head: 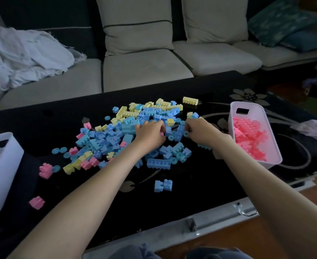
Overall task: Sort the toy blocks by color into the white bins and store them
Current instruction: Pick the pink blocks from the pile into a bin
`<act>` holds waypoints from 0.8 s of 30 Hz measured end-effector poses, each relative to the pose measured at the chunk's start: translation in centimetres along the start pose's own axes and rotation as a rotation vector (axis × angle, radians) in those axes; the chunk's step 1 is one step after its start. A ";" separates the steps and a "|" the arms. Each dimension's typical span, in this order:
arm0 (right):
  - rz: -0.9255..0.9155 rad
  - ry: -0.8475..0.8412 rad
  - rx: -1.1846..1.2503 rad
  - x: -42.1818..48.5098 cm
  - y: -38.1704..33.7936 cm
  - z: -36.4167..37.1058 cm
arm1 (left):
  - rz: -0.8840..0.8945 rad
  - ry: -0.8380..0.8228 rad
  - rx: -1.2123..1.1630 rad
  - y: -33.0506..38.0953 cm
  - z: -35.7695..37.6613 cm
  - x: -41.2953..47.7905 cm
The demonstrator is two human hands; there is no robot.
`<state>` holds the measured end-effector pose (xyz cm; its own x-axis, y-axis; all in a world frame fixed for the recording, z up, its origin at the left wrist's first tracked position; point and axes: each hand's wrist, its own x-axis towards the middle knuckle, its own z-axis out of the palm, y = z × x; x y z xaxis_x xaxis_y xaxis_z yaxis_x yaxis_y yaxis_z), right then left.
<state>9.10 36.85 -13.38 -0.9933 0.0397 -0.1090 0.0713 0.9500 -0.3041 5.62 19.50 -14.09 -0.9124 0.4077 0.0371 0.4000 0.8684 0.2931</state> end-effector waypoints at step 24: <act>0.222 0.382 0.069 -7.6 8.9 -8.2 | 0.256 0.037 -0.672 13.0 -0.7 -1.9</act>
<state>16.49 47.52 -7.52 -0.9148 0.3641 0.1748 0.2797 0.8833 -0.3762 12.53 29.78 -9.65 -0.8044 0.5547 0.2125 0.4724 0.3805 0.7950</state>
